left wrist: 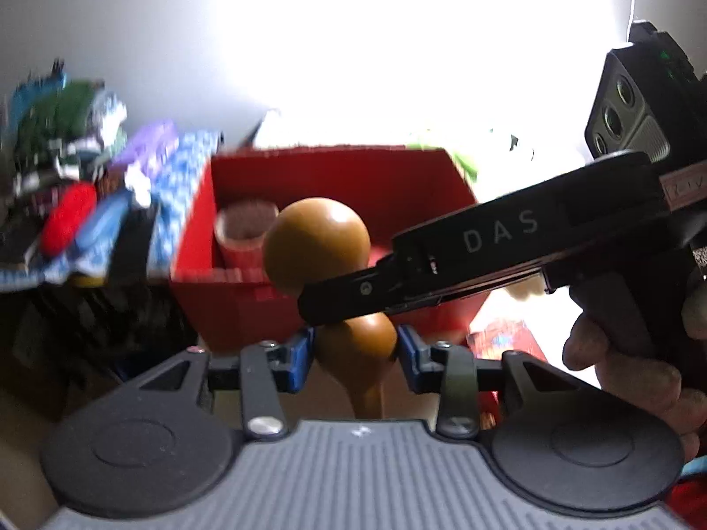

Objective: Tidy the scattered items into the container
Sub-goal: 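Lift the gourd with the right gripper and carry it over the red box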

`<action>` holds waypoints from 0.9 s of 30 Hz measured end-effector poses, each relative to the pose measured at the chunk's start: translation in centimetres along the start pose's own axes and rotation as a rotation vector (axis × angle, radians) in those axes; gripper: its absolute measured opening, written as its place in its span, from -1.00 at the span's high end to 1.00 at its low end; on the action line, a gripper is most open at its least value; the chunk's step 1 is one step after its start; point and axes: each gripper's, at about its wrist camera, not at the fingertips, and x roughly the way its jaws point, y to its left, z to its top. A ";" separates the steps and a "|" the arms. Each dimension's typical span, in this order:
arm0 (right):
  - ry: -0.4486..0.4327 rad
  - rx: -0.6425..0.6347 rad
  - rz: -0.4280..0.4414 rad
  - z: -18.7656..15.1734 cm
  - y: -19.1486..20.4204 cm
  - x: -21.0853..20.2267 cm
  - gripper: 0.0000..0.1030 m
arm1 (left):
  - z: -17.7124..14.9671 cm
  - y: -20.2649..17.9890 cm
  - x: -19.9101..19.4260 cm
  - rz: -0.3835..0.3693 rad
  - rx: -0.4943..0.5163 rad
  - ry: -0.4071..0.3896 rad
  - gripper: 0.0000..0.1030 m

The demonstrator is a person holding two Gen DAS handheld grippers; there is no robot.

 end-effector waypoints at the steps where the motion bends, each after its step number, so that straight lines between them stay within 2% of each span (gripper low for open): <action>1: -0.022 -0.003 -0.008 0.5 0.1 -0.2 0.34 | 0.7 0.3 0.6 -0.007 0.008 -0.013 0.26; 3: -0.067 -0.001 -0.033 1.6 -0.1 -0.6 0.34 | 2.3 0.5 1.2 -0.031 0.023 -0.036 0.26; 7: -0.139 0.013 -0.112 3.4 -0.9 -1.0 0.34 | 5.1 1.5 4.8 -0.102 0.047 -0.051 0.26; 13: -0.206 0.031 -0.254 5.3 -3.1 0.2 0.34 | 8.0 1.9 10.4 -0.203 0.081 0.012 0.26; 17: -0.186 0.073 -0.344 6.5 -5.6 2.0 0.34 | 8.6 2.2 14.7 -0.274 0.069 0.083 0.25; 27: -0.067 0.205 -0.422 8.5 -10.4 7.2 0.45 | 8.7 4.0 21.8 -0.337 0.016 0.278 0.24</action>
